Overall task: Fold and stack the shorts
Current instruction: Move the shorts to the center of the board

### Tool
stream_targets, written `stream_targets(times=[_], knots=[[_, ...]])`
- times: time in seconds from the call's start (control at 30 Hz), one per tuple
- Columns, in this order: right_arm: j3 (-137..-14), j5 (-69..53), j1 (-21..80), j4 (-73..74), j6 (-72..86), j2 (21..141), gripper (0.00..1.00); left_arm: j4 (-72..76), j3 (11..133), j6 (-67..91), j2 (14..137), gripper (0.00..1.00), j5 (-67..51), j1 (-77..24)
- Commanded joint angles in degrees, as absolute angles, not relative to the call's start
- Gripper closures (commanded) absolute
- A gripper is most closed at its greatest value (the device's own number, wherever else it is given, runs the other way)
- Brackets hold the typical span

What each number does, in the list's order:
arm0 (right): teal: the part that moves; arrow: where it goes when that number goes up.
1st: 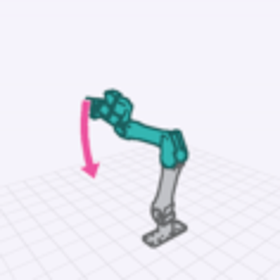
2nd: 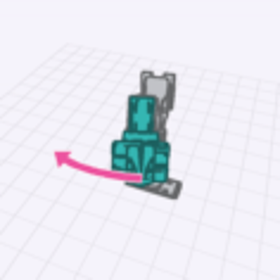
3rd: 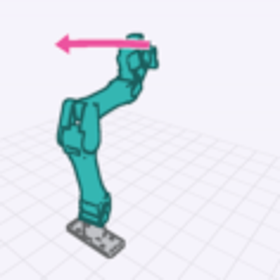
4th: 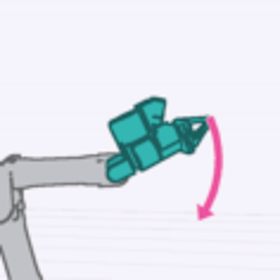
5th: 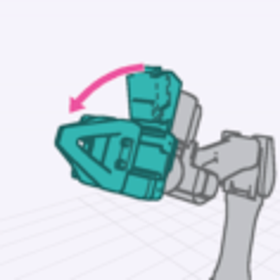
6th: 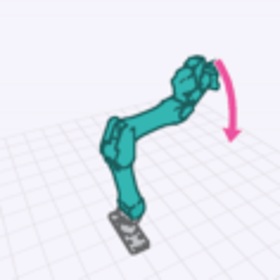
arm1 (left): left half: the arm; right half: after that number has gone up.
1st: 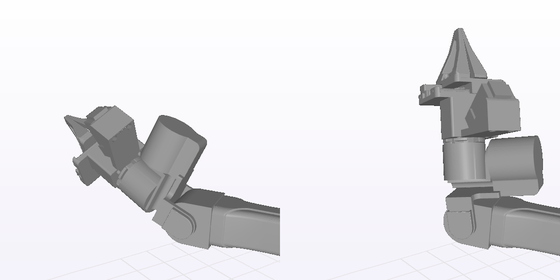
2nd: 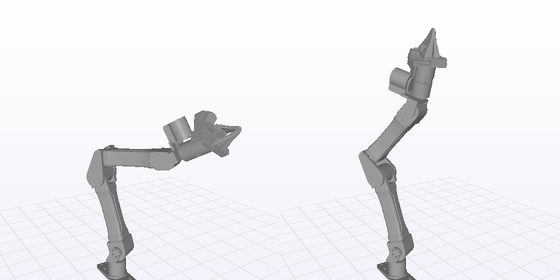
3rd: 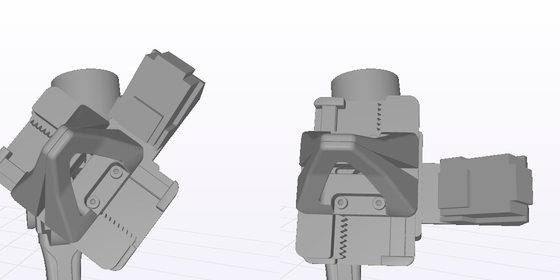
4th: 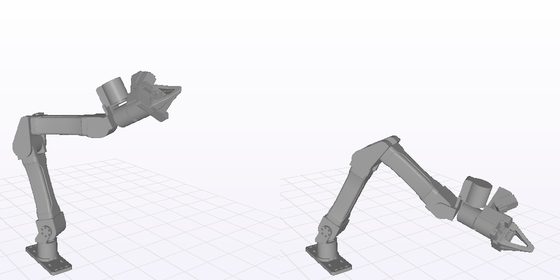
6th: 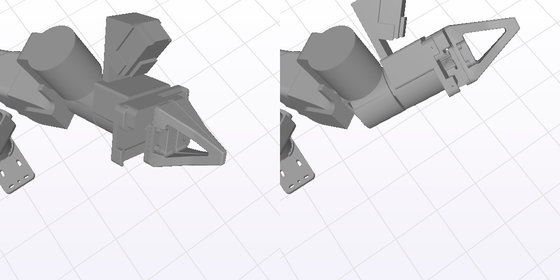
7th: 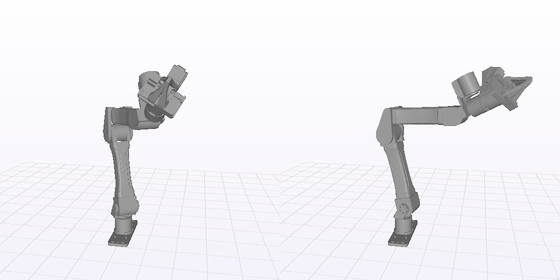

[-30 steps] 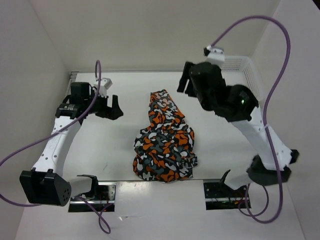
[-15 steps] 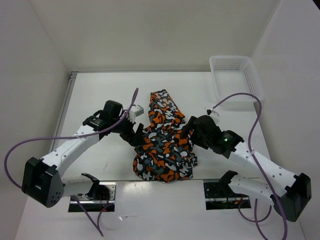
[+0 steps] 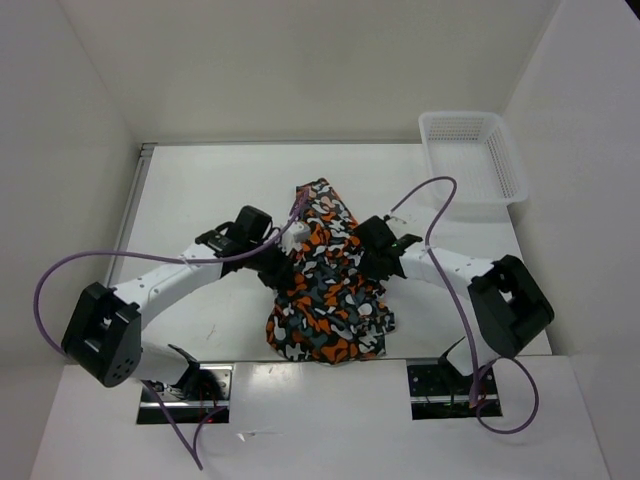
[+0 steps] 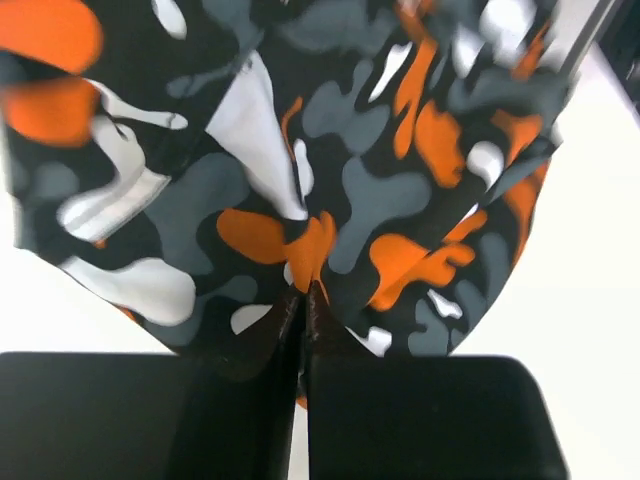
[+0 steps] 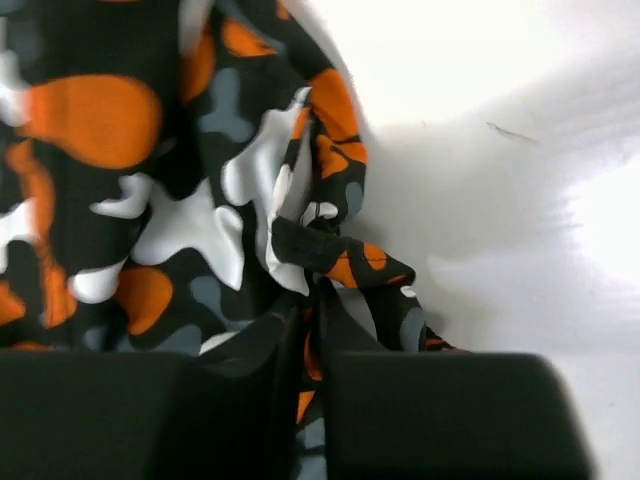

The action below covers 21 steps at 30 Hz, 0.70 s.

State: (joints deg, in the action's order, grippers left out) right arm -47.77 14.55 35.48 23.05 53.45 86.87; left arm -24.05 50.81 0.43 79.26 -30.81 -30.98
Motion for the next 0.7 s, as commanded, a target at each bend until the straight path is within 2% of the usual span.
stream_targets(times=[0.0, 0.03, 0.13, 0.3, 0.33, 0.4, 0.53, 0.67], knots=[[-53.09, 18.71, 35.77, 21.26, 50.90, 82.21, 0.94, -26.61, 60.19, 0.00, 75.07, 0.93, -29.79, -31.11], [-53.78, 20.37, 35.77, 21.88, 50.89, 80.09, 1.00, -27.50, 61.95, 0.00, 74.01, 0.93, -29.79, -30.50], [-54.84, 22.58, 35.77, 25.56, 48.26, 70.78, 1.00, -29.61, 68.89, 0.00, 69.80, 1.00, -31.03, -28.83], [-57.29, 23.29, 35.77, 30.67, 45.54, 57.41, 1.00, -30.15, 77.24, 0.00, 65.21, 1.00, -31.03, -28.83], [-59.65, 21.12, 35.77, 30.67, 41.96, 48.34, 1.00, -31.36, 83.43, 0.00, 63.74, 1.00, -30.42, -28.22], [-61.42, 19.87, 35.77, 30.67, 39.75, 43.99, 1.00, -31.38, 85.06, 0.00, 62.24, 1.00, -30.41, -28.21], [-69.31, 19.16, 35.77, 33.47, 35.70, 39.90, 1.00, -32.86, 93.76, 0.00, 60.39, 1.00, -27.87, -27.69], [-71.19, 17.31, 35.77, 34.02, 35.16, 44.46, 1.00, -34.10, 94.57, 0.00, 62.75, 1.00, -24.18, -27.69]])
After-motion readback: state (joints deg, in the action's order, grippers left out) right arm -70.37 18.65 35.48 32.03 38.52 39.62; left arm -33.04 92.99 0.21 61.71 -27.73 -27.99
